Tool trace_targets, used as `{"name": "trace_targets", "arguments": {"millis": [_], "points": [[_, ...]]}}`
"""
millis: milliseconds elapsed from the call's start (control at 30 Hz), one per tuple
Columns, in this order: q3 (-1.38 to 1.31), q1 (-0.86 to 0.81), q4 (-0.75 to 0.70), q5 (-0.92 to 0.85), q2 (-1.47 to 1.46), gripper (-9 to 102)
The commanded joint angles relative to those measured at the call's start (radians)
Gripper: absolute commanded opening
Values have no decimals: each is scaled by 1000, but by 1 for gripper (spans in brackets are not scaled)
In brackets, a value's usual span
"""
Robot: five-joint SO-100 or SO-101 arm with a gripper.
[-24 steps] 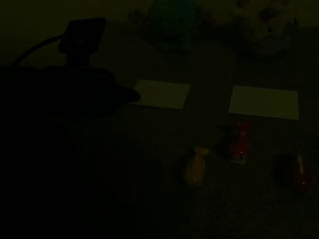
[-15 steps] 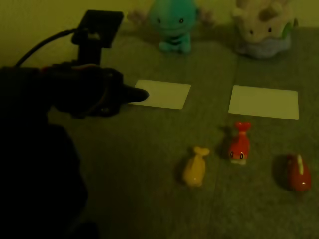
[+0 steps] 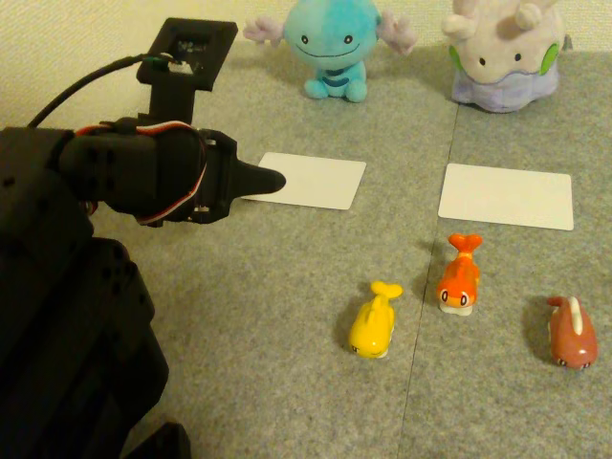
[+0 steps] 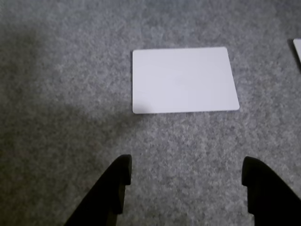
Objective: Wooper wants to eat egg sudhi, and Goomy wants to eat shrimp sushi
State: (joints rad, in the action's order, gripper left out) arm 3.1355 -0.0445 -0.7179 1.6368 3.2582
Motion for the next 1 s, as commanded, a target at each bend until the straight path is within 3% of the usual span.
{"name": "trace_targets", "arguments": {"millis": [0, 300, 633, 967], "points": [[14, 2, 23, -5, 9, 28], [-60, -2, 5, -86, 9, 28], [-531, -3, -337, -89, -43, 28], [-815, -126, -479, -236, -569, 28]]}}
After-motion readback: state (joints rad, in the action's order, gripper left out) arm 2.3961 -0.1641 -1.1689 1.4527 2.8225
